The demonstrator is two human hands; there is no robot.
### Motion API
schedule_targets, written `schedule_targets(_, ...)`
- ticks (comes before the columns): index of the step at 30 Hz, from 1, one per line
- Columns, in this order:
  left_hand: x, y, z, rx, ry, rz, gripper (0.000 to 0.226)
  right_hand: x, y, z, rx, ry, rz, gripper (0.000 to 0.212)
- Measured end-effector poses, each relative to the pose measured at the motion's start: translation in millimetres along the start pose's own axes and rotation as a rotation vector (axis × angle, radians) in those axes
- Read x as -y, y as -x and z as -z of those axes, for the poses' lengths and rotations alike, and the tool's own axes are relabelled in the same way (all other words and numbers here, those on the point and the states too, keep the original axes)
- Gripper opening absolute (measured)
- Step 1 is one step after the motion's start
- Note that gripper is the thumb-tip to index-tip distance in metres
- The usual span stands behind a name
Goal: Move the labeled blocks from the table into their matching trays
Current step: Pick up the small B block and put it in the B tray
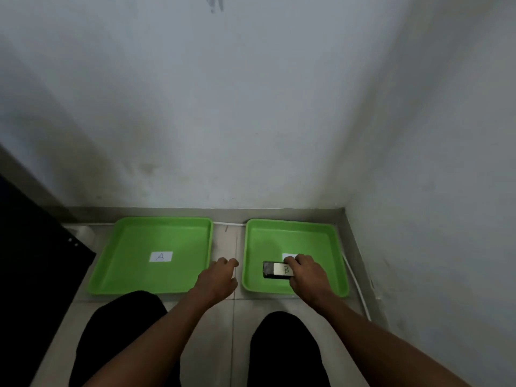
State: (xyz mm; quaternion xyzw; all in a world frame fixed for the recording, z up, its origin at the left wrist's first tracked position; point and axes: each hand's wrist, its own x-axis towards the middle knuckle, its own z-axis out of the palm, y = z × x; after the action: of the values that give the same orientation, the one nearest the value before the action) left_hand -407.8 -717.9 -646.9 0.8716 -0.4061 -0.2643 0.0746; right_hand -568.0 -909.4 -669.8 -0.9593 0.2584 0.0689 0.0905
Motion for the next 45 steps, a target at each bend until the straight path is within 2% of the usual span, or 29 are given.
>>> schedule_targets(6,0,-63,-30,0.062,0.095,0.043,0.048,-41,-63,-29,0.065,-0.039,-0.034,0.047)
schedule_targets(12,-2,-125,-72,0.143,0.240,0.093,0.059,-84,-137,-67,0.135,-0.064,-0.084,0.047)
schedule_targets(17,-7,-153,-94,0.080,0.268,0.228,0.062,-100,-186,-94,0.156,-0.064,-0.070,0.054)
schedule_targets(21,-7,-161,-98,0.028,0.318,0.338,0.054,-98,-206,-107,0.085,-0.067,-0.064,0.051)
schedule_targets(25,1,-160,-103,0.107,0.349,0.419,0.032,-93,-210,-112,0.020,-0.072,-0.085,0.049)
schedule_targets(32,5,-143,-108,0.082,0.347,0.340,0.050,-101,-194,-101,0.017,-0.036,-0.057,0.057)
schedule_targets(40,-24,-121,-55,0.032,0.200,0.198,0.053,-81,-131,-57,0.029,-0.106,-0.115,0.066)
schedule_targets(45,-33,-87,-13,-0.065,0.117,0.095,0.052,-41,-86,-25,0.022,-0.107,-0.126,0.054)
